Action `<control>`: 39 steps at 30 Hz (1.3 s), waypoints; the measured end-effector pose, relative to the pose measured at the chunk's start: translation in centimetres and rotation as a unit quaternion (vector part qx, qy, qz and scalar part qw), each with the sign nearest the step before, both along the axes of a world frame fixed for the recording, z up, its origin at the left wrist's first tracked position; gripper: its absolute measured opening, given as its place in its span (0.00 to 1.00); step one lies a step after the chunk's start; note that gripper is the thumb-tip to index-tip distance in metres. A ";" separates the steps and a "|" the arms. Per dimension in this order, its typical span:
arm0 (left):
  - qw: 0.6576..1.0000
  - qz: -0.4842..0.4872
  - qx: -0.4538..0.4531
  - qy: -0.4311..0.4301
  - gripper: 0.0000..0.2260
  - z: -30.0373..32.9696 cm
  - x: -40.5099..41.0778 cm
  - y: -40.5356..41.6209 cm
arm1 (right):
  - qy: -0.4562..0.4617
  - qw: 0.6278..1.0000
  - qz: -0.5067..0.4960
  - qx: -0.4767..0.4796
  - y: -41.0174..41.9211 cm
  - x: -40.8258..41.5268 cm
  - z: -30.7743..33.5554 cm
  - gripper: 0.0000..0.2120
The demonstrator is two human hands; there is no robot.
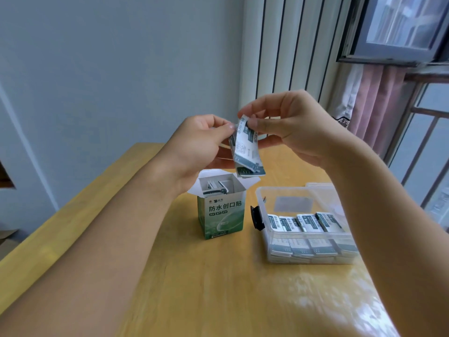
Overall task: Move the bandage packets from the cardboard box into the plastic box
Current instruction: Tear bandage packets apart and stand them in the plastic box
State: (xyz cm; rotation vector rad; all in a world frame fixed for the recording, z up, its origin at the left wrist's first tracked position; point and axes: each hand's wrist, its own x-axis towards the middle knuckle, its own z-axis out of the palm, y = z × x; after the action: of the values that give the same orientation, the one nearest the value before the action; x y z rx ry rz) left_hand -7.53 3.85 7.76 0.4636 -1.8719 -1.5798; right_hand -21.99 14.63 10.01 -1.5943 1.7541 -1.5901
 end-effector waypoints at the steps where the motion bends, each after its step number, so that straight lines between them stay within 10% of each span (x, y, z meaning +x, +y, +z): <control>1: 0.999 -0.016 0.040 0.000 0.08 -0.2 -0.2 0.2 | 0.019 1.000 -0.013 -0.001 0.0 0.1 0.0 0.08; 6: 0.949 -0.126 0.289 0.017 0.19 -0.9 -1.1 1.5 | 0.141 0.986 -0.084 0.007 0.0 0.2 -0.1 0.08; 11: 0.908 -0.228 0.352 0.017 0.17 -0.5 -0.6 2.3 | 0.242 0.960 -0.143 0.003 0.2 -0.1 -0.7 0.08; 19: 0.982 -0.137 0.126 0.017 0.05 -0.5 -0.6 2.1 | 0.307 0.939 -0.070 0.142 0.8 2.1 0.7 0.19; 26: 0.997 -0.051 -0.049 -0.014 0.15 -2.1 -1.8 3.7 | 0.325 0.932 -0.102 0.122 2.7 1.7 1.5 0.22; 39: 0.997 -0.048 -0.053 -0.043 0.20 -3.9 -2.8 5.2 | 0.219 0.961 -0.052 0.162 3.8 -0.1 0.4 0.24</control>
State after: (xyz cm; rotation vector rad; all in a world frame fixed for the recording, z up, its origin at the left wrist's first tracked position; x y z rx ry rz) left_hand -10.34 9.05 3.83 0.4062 -2.0595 -1.5329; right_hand -22.09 18.39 10.44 -1.8010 2.2150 -0.9588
